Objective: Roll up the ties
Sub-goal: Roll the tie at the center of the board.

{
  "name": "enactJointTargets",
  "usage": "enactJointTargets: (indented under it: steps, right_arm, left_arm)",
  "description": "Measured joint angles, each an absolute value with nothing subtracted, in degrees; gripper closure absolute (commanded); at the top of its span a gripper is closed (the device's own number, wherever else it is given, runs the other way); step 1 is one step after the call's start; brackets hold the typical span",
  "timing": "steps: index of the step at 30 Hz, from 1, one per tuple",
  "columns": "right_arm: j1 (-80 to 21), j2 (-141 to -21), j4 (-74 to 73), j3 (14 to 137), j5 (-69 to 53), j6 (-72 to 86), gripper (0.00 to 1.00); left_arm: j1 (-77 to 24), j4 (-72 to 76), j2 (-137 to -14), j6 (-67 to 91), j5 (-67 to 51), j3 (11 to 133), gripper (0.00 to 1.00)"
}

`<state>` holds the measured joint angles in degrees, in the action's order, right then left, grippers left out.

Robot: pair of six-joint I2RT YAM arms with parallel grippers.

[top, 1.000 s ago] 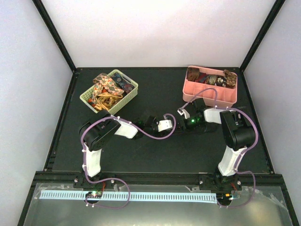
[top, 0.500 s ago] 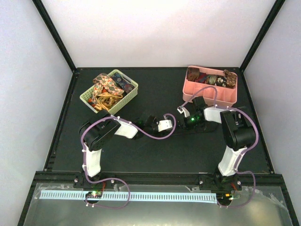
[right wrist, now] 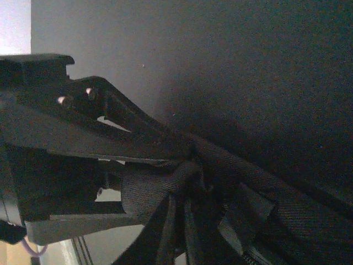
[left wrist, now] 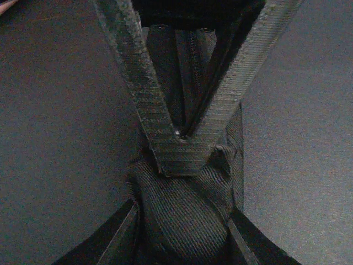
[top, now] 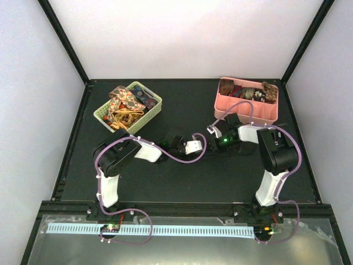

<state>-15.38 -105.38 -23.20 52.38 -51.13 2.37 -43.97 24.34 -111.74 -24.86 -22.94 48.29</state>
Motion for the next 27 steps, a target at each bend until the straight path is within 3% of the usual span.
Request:
enactJointTargets:
  steps: [5, 9, 12, 19, 27]
  right_arm:
    - [-15.4, -106.48, -24.84, 53.82, -51.16, 1.19, 0.99]
    - [-15.4, -106.56, -25.45, 54.0, -50.92, 0.54, 0.98]
    - [-15.49, -106.56, -25.91, 54.0, -50.19, 0.32, 0.98]
    - [-15.68, -106.56, -26.35, 54.0, -48.58, 0.27, 0.98]
    - [-15.68, -106.56, -27.14, 54.28, -47.09, 0.12, 0.98]
  left_arm:
    - [-43.94, 24.32, -111.74, -24.58, -22.94, 48.29, 0.65]
    - [-43.94, 24.21, -111.59, -24.16, -22.79, 48.29, 0.4]
    - [-43.33, 23.83, -111.04, -23.35, -22.46, 48.01, 0.3]
    - [-40.97, 27.99, -107.87, -20.29, -24.95, 42.04, 0.23]
    - [-40.58, 47.79, -112.55, -14.92, -31.27, 35.07, 0.18]
